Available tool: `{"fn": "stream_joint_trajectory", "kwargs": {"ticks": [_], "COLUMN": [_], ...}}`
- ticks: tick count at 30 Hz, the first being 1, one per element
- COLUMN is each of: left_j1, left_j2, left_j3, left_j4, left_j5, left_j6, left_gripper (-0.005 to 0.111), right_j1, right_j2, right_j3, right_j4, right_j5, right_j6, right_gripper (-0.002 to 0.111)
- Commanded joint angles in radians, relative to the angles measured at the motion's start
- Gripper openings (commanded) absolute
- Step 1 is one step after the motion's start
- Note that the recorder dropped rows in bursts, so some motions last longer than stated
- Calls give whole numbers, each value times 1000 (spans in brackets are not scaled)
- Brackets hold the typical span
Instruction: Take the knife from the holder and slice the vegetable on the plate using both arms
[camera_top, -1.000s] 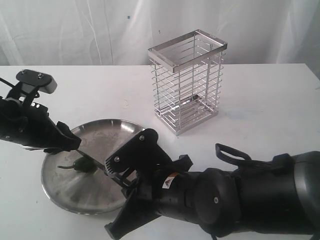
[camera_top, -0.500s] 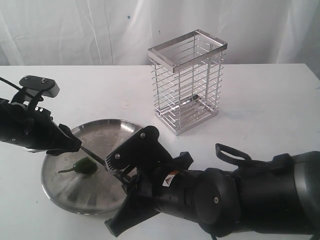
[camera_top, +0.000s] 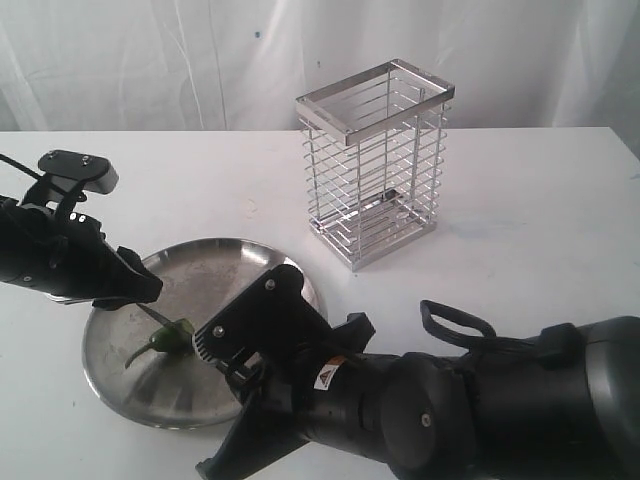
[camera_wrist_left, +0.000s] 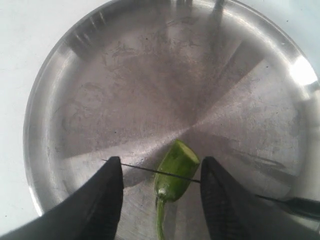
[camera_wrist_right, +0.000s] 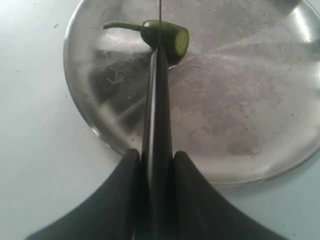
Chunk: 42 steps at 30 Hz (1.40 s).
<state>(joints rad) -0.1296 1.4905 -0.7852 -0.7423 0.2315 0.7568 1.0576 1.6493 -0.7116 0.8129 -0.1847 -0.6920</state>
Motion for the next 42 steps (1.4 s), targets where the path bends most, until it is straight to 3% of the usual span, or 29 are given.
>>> {"fn": "stream_joint_trajectory", "kwargs": {"ticks": [1,42], "left_j1": [0,0], "left_j2": [-2,-2], "left_j3": [6,6], "left_j4": [-19,-19], "left_j5": [12,23], "left_j6": [-2,-2], "left_gripper": [52,52], "right_j1": [5,5], "right_j2": [-11,38], "right_j3": [1,2], "right_j4": [2,4], "right_j5": [-24,-49], "right_j6": [16,23], "right_gripper": [0,0]}}
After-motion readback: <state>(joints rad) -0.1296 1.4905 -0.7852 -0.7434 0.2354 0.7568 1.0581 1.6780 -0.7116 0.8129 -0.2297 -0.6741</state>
